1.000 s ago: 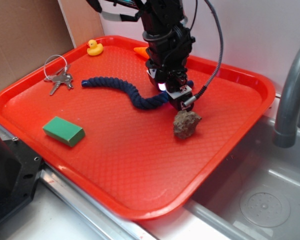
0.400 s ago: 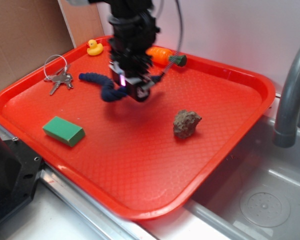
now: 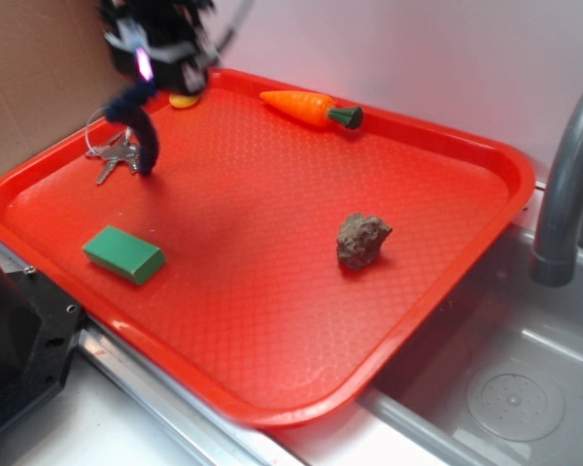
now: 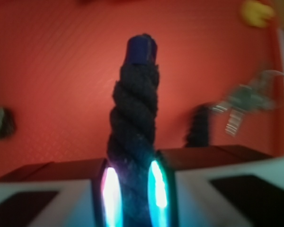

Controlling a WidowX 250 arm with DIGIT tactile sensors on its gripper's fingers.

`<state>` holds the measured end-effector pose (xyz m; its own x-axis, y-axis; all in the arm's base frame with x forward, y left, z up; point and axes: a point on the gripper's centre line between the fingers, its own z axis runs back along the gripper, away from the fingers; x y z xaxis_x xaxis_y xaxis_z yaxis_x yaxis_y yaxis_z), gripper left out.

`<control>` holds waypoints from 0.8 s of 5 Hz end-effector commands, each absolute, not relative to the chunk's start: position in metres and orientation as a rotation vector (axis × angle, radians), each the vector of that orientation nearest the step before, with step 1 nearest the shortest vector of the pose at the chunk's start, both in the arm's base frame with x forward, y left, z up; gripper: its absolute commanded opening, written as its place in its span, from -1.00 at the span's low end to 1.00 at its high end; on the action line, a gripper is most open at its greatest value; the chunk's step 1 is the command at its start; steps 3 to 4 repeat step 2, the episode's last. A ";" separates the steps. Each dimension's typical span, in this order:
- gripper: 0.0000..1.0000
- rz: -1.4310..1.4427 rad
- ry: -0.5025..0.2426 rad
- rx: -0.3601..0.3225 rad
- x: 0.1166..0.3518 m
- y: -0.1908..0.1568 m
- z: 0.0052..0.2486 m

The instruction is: Grab the blue rope.

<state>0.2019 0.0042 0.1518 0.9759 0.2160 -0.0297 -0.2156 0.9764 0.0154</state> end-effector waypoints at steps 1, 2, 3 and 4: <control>-1.00 0.375 -0.108 0.009 0.186 0.022 0.231; -1.00 0.321 -0.116 0.033 0.187 0.021 0.235; -1.00 0.321 -0.116 0.033 0.187 0.021 0.235; -1.00 0.321 -0.116 0.033 0.187 0.021 0.235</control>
